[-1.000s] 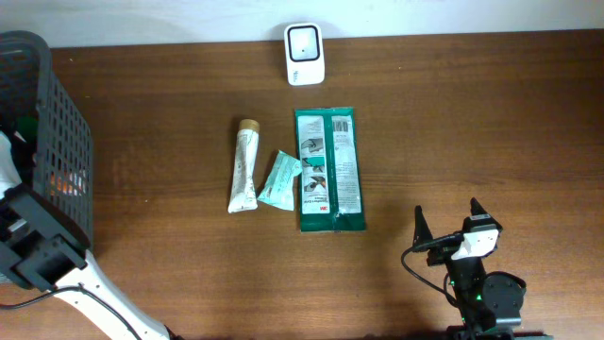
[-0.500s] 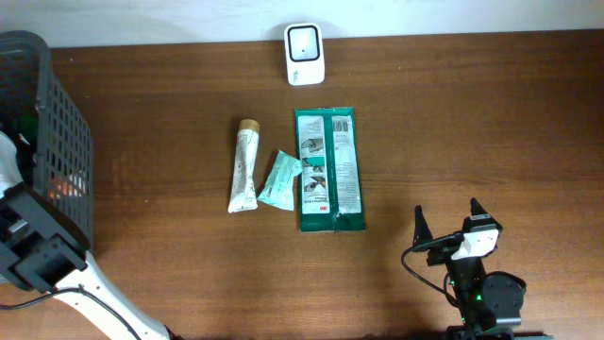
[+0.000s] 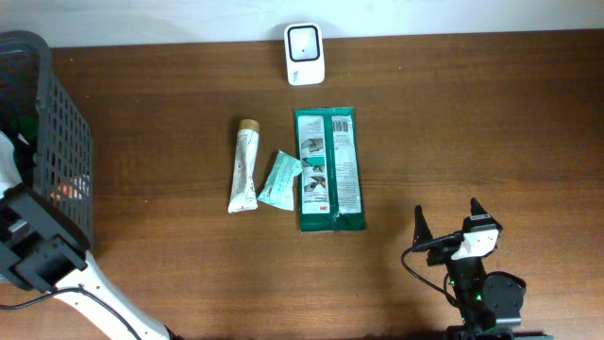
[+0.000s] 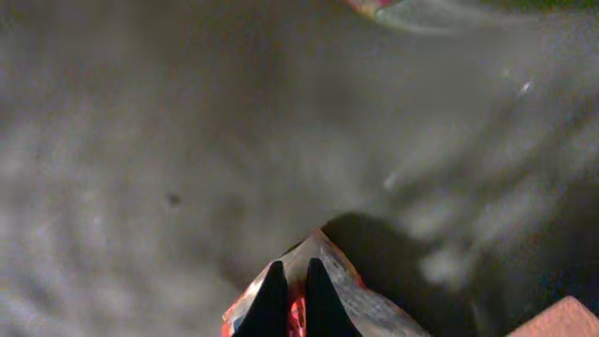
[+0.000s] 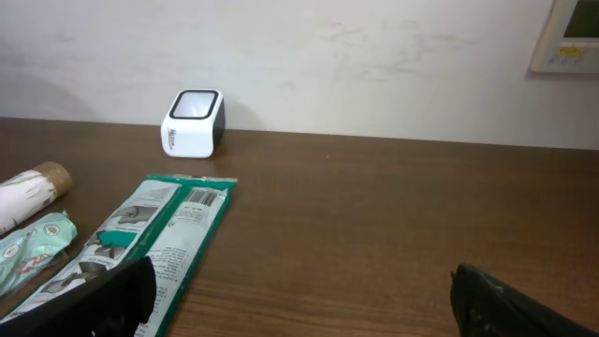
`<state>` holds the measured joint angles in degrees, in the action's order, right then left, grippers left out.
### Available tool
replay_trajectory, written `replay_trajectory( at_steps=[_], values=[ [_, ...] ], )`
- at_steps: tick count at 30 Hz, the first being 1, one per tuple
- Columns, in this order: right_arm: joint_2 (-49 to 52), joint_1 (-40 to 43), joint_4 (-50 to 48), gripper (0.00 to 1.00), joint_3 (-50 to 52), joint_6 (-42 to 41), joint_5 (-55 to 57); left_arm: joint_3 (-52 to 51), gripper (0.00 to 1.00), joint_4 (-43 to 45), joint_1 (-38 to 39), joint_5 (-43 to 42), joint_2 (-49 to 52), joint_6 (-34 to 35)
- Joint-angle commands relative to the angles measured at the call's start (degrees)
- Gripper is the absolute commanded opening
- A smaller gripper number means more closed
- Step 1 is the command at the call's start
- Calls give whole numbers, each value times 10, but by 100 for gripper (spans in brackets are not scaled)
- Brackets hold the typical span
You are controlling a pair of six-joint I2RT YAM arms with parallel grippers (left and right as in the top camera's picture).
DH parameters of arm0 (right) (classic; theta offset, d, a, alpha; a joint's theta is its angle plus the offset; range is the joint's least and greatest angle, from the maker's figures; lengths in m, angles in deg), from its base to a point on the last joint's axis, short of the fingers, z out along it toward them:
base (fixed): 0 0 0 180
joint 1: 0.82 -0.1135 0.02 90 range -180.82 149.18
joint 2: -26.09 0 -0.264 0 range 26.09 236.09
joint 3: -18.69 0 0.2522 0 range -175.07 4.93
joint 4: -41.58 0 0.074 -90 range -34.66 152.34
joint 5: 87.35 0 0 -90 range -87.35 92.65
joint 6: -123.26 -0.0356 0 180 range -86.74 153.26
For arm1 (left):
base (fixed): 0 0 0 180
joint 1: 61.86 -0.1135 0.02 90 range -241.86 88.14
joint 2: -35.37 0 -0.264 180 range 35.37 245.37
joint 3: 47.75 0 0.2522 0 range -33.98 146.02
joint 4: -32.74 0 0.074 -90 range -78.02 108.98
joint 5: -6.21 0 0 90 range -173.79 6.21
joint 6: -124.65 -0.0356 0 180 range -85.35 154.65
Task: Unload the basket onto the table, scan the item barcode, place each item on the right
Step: 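Reach the left gripper into the basket and grasp the small orange packet, then place the orange packet beside the white tube with the left gripper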
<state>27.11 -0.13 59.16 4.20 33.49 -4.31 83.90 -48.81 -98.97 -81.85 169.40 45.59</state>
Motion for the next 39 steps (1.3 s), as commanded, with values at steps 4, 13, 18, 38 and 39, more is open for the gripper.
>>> replay_trajectory(
  at_steps=[4, 13, 18, 38, 39],
  values=[
    [-3, -3, 1, 98, 4, 1, 1, 148, 0, -49, 2, -5, -84, -3],
    [-3, -3, 1, 98, 4, 1, 1, 225, 0, -85, 32, -87, -273, 14],
    [-3, -3, 1, 98, 4, 1, 1, 196, 0, -151, 182, -89, -280, 14],
    [-3, -3, 1, 98, 4, 1, 1, -514, 0, 344, 394, -19, -280, 555],
    [-3, -3, 1, 98, 4, 1, 1, -524, 0, 357, 396, -16, -280, 568]
  ],
)
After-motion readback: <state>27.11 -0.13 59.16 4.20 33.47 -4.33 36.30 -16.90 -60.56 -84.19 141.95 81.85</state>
